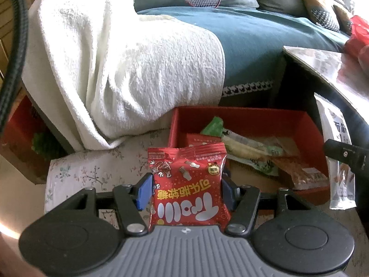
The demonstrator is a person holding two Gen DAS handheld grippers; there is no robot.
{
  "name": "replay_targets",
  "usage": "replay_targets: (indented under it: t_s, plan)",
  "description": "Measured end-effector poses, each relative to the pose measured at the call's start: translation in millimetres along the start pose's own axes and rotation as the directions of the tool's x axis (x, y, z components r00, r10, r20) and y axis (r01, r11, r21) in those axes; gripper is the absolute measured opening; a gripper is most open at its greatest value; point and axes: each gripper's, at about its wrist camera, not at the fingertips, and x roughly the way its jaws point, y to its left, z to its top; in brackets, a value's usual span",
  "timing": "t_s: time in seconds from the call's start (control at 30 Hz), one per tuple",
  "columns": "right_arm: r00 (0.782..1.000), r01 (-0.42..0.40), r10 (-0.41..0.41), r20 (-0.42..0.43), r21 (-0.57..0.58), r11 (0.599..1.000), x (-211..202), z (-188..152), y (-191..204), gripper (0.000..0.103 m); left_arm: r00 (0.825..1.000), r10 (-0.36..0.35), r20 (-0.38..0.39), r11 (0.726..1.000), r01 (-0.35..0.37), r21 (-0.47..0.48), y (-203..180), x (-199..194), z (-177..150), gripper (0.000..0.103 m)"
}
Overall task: Organize snacks
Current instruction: 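Lift both held packets and raise them toward the red box, then lower both packets into the red box and open both grippers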
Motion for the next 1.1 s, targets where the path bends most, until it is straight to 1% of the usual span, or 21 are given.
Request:
replay_targets:
  t_s: [0.47,0.67,0.9,1.1]
  plan:
    - [1.000,0.013,-0.013,-0.002,0.000,1.000,14,11,-6,0.055,1.000,0.012,0.001,1.000,-0.012,0.005,-3,10,8,0.054]
    - [1.000,0.018,-0.018,-0.005,0.010,1.000,21,16,-10,0.055,1.000,0.013,0.001,1.000,-0.013,0.007,-5,15,15,0.054]
    - [0.999,0.025,-0.025,-0.027,0.018,1.000,34,18,-14,0.055,1.000,0.008,0.000,1.000,-0.008,0.007,-10,23,24,0.054]
    - [0.999,0.029,-0.028,-0.022,0.028,0.999,37,22,-17,0.055,1.000,0.002,0.005,1.000,-0.002,0.012,-14,30,31,0.054]
